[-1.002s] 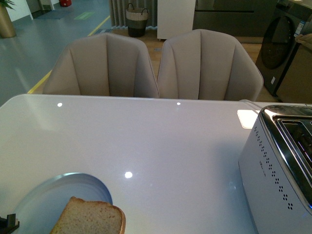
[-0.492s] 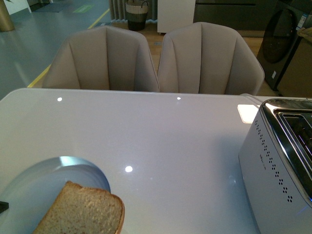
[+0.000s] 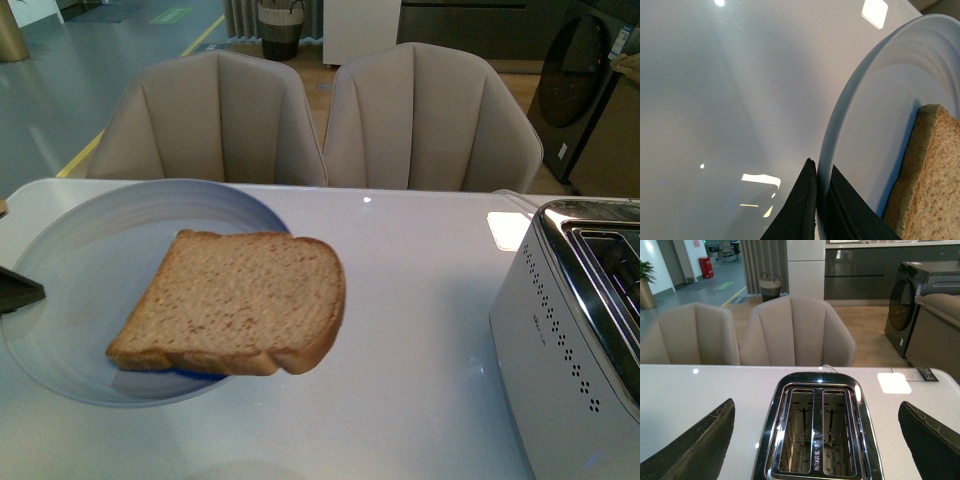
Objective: Left arm holds plate, right arm toasts bread
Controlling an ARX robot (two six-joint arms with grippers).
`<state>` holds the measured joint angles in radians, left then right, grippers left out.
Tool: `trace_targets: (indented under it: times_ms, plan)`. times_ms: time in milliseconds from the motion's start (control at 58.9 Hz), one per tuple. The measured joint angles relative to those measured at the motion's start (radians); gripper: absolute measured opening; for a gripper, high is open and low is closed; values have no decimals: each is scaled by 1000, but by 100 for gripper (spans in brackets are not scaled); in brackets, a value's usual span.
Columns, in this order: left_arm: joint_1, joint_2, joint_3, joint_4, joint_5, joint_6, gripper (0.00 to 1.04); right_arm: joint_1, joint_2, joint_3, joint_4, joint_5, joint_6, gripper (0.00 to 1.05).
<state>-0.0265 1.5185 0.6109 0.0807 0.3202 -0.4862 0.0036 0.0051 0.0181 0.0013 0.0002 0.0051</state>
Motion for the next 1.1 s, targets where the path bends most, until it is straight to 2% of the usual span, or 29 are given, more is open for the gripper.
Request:
trace_targets:
  times_ms: [340, 679, 1103]
  plan:
    - [-267, -17, 88, -35, -141, -263, 3, 0, 0, 0, 0, 0, 0, 96]
    - [-488, -29, 162, -73, -243, -467, 3, 0, 0, 0, 0, 0, 0, 96]
    - [-512, -71, 163, -102, -276, -474, 3, 0, 0, 0, 0, 0, 0, 96]
